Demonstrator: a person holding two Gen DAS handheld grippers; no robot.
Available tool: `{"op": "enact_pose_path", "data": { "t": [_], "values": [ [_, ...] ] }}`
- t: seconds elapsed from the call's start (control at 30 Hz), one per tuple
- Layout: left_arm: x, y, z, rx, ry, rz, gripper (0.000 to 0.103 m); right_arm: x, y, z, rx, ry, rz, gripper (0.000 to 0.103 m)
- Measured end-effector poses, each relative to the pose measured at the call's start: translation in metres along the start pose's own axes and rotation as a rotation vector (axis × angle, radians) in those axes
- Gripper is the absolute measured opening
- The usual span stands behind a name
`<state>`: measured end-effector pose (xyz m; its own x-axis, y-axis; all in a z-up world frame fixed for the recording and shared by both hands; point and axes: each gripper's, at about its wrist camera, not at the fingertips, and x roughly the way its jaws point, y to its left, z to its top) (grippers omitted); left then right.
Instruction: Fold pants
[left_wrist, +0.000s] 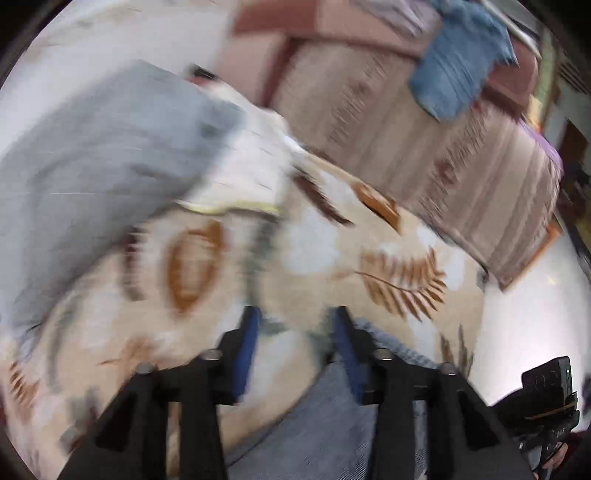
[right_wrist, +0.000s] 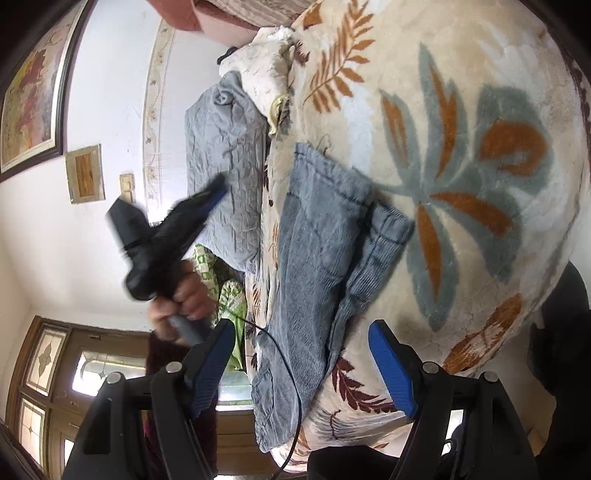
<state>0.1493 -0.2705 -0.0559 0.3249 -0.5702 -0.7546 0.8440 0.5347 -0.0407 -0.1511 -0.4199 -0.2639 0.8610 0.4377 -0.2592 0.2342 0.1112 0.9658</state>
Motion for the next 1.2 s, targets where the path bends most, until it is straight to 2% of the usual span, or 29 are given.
{"op": "enact_pose_path", "data": {
  "t": [0.03,0.1,0.33,0.43,0.53,0.63,0.73,0.83,0.93,1.03,1.2],
  "values": [
    [-0.017,0.012,-0.010,-0.033,-0.020,0.025,0.056,0.001,0.004,-0.002,-0.019,0.001,-0.002,0.077],
    [-0.041,0.032,-0.036,-0.101,-0.028,0.070,0.056,0.004,0.013,-0.006,-0.062,0.006,-0.008,0.077],
    [-0.101,0.086,-0.191,-0.329,0.081,0.270,0.056,0.031,0.050,-0.028,-0.232,0.050,-0.075,0.077],
    [-0.129,0.102,-0.254,-0.421,0.084,0.353,0.056,0.049,0.074,-0.037,-0.326,0.075,-0.099,0.077],
    [-0.152,0.120,-0.302,-0.523,0.094,0.431,0.056,0.081,0.105,-0.044,-0.452,0.137,-0.128,0.077],
    [-0.171,0.143,-0.342,-0.653,0.073,0.475,0.056,0.131,0.126,-0.047,-0.547,0.236,-0.188,0.077],
    [-0.176,0.152,-0.357,-0.678,0.068,0.556,0.056,0.170,0.132,-0.053,-0.584,0.300,-0.221,0.077],
    [-0.166,0.162,-0.362,-0.693,0.100,0.588,0.059,0.200,0.147,-0.070,-0.747,0.299,-0.308,0.077],
    [-0.156,0.168,-0.357,-0.681,0.121,0.634,0.060,0.226,0.162,-0.074,-0.828,0.327,-0.290,0.074],
    [-0.146,0.178,-0.352,-0.645,0.128,0.694,0.060,0.262,0.171,-0.068,-0.840,0.386,-0.273,0.074],
    [-0.135,0.193,-0.348,-0.637,0.148,0.692,0.061,0.325,0.171,-0.063,-0.800,0.528,-0.240,0.071]
  ]
}}
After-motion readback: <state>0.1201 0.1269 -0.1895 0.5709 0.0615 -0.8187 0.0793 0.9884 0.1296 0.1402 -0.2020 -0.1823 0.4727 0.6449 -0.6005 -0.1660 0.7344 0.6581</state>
